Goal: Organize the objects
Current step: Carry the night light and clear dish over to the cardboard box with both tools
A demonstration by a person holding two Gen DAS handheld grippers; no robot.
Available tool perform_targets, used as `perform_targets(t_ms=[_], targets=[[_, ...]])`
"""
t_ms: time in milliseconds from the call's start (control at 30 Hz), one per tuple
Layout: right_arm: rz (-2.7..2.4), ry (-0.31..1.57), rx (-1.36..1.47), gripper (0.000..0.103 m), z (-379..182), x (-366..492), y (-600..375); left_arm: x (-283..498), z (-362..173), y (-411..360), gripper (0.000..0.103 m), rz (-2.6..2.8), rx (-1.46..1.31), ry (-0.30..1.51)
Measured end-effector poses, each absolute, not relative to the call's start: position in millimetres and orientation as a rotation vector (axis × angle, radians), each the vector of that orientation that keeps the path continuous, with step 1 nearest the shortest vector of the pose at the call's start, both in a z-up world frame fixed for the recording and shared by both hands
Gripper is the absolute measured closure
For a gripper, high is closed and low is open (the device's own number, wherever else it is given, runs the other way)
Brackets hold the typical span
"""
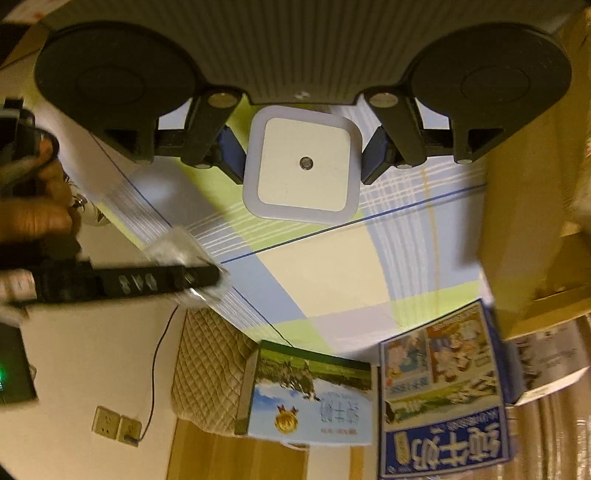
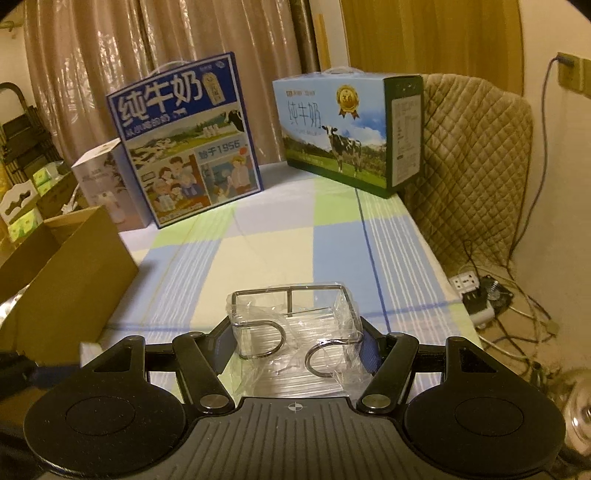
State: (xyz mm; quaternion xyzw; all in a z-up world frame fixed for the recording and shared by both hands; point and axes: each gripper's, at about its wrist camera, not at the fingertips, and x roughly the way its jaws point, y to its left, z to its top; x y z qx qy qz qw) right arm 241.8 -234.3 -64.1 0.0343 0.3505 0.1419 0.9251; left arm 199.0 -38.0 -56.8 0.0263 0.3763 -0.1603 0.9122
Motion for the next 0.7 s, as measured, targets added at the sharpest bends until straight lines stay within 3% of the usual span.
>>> perform_targets(t_ms=[700], targets=[[0.322, 0.685, 0.093, 0.040, -15.1, 79.5, -226.6, 86.2, 21.0, 5.6, 0.041, -0.237, 0.013, 0.741]])
